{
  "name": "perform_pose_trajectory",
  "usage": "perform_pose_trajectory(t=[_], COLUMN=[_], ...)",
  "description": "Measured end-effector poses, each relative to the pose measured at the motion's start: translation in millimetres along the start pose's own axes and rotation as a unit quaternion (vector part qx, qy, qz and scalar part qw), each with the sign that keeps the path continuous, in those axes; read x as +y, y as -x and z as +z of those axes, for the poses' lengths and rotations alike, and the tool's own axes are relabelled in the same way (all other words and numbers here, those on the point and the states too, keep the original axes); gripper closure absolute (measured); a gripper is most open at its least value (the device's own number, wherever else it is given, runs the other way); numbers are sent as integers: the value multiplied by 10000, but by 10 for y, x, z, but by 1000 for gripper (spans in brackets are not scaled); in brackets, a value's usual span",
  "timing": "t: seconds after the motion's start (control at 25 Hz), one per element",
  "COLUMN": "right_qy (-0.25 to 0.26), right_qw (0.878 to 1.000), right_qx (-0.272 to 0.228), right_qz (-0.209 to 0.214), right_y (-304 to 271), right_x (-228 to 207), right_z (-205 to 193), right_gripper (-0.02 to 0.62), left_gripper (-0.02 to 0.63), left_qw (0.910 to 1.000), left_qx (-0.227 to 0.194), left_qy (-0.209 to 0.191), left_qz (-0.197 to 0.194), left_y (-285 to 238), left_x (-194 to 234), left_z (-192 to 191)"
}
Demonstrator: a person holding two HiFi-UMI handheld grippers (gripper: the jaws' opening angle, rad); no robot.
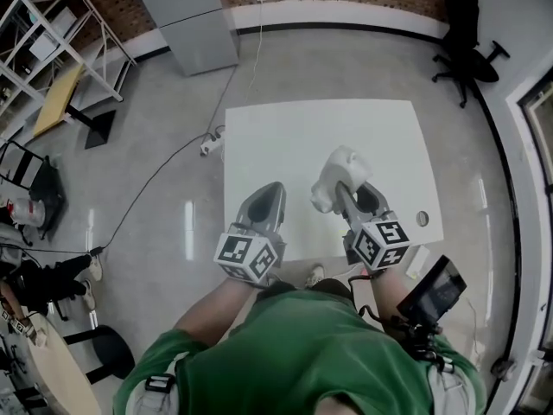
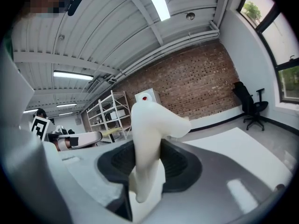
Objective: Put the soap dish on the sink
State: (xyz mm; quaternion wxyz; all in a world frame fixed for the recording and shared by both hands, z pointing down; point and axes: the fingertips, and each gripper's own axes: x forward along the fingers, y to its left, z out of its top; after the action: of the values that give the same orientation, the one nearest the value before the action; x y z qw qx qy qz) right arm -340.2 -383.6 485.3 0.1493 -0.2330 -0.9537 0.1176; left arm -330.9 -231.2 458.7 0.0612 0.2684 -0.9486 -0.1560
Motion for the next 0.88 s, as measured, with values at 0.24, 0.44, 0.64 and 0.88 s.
perform_pose_trajectory(t=[0.24,0.44,0.64,0.88], right_qy=[-126,-171,-242,-362], right_qw=[9997,9992,9984,9951], right_qx=[139,240,443,915], right_qz=[-169,-261,-238,-14], right_y=[-64,-147,-266,-428], right_x=[202,292,191,-91], right_z=[-221,-371,-485,-756], right_gripper=[456,456,456,456], left_gripper=[600,600,600,600], left_qw=[9997,9993,9988,9967], left_qx=[218,328,459,658], left_qy=[86,110,184,287], left_qz=[-119,-172,14,376], left_y=[217,331,243,2], left_x=[173,301,440,545], left_z=[-87,-144,-250,-512])
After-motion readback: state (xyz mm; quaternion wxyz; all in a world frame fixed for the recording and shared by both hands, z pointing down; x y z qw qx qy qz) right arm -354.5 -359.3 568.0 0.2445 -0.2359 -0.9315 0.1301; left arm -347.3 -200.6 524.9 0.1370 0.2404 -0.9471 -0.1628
